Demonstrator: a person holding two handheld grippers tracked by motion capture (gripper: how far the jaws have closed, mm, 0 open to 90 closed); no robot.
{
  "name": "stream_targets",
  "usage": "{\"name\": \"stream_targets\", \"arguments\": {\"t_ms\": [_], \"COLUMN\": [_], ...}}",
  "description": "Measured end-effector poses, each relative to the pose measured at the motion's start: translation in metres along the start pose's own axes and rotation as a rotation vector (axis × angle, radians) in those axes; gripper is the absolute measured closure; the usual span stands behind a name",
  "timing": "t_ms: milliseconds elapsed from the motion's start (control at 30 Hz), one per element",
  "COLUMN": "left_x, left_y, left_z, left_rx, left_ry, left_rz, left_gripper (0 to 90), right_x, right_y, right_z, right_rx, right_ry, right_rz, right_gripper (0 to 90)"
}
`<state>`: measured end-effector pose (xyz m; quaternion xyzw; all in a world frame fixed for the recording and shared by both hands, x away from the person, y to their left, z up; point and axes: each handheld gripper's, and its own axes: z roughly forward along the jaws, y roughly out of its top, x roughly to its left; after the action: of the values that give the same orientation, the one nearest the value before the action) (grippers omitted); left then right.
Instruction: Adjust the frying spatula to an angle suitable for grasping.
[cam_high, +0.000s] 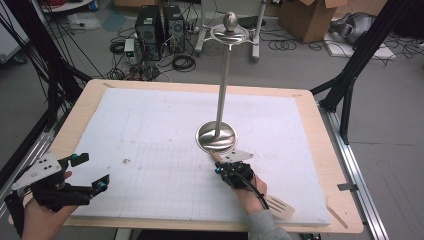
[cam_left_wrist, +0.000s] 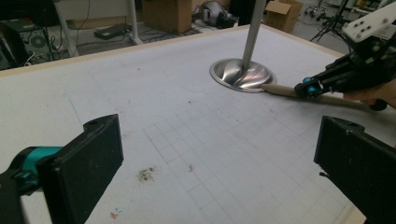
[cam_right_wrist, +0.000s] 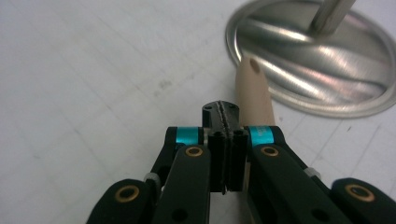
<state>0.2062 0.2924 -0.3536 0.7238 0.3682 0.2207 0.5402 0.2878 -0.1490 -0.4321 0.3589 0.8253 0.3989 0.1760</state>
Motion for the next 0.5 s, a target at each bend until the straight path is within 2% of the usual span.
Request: {"name": "stream_targets", "arguments": {"t_ms": [167,367,500], "left_x": [0.000,-0.001,-0.001], "left_y": [0.002,0.007,0.010], "left_z": [0.006,0.012,0.014], "left_rx": [0.004,-0.003,-0.015], "left_ry": [-0.014,-0.033,-0.046], "left_rz": [0.006,0.016,0.019], "left_gripper": [1.8,1.8,1.8], "right_x": [-0.005,-0.017,-0.024], "right_y": [0.005,0.004,0.003], "right_z": [-0.030,-0.062,-0.078], "right_rx": [-0.066,-0.140,-0.152], "right_ry": [0.052,0.080,0.100], "right_rz": [0.028,0.040,0.045], "right_gripper": [90.0,90.0,86.3]}}
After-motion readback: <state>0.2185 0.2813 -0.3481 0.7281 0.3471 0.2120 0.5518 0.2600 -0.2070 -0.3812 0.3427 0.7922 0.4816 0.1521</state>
